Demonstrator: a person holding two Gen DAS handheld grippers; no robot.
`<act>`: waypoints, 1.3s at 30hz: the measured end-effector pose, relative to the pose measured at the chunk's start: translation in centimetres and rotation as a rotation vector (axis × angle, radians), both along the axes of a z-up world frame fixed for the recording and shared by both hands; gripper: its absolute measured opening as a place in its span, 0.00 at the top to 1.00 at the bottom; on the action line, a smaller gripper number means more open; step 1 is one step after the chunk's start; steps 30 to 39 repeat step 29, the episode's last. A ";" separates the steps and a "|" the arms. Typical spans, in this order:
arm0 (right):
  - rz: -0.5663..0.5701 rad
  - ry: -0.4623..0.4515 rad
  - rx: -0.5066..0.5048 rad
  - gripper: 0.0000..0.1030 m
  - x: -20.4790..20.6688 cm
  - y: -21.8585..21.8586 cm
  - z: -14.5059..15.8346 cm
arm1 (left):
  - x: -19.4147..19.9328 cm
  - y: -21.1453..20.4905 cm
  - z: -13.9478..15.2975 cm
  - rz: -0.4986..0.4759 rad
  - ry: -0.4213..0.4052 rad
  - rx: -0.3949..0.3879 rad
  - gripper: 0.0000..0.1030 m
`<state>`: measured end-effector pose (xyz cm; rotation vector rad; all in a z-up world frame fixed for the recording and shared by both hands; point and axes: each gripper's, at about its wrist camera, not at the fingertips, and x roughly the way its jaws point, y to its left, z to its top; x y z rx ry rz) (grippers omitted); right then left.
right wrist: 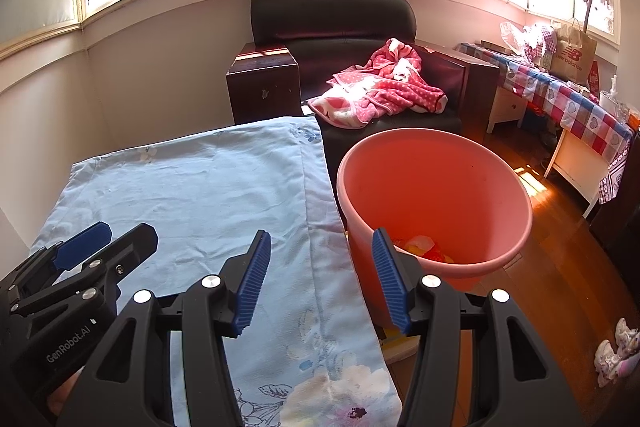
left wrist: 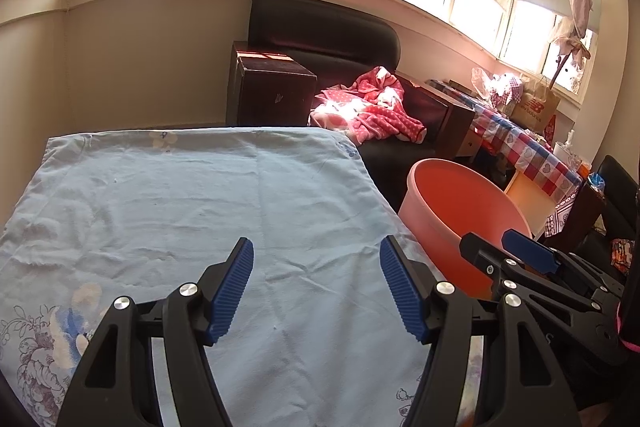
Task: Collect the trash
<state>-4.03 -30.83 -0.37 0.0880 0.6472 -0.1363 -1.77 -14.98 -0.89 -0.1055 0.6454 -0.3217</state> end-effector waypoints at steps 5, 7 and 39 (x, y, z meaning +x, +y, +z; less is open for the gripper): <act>0.000 -0.002 -0.001 0.48 -0.1 0.1 0.1 | 0.0 0.1 0.3 -0.002 -0.004 -0.003 0.37; 0.001 -0.002 -0.001 0.48 -0.1 0.1 0.1 | 0.0 0.1 0.3 -0.003 -0.003 -0.004 0.37; 0.017 -0.005 -0.010 0.48 -0.3 0.6 0.4 | -0.5 0.3 0.8 0.012 0.000 -0.008 0.37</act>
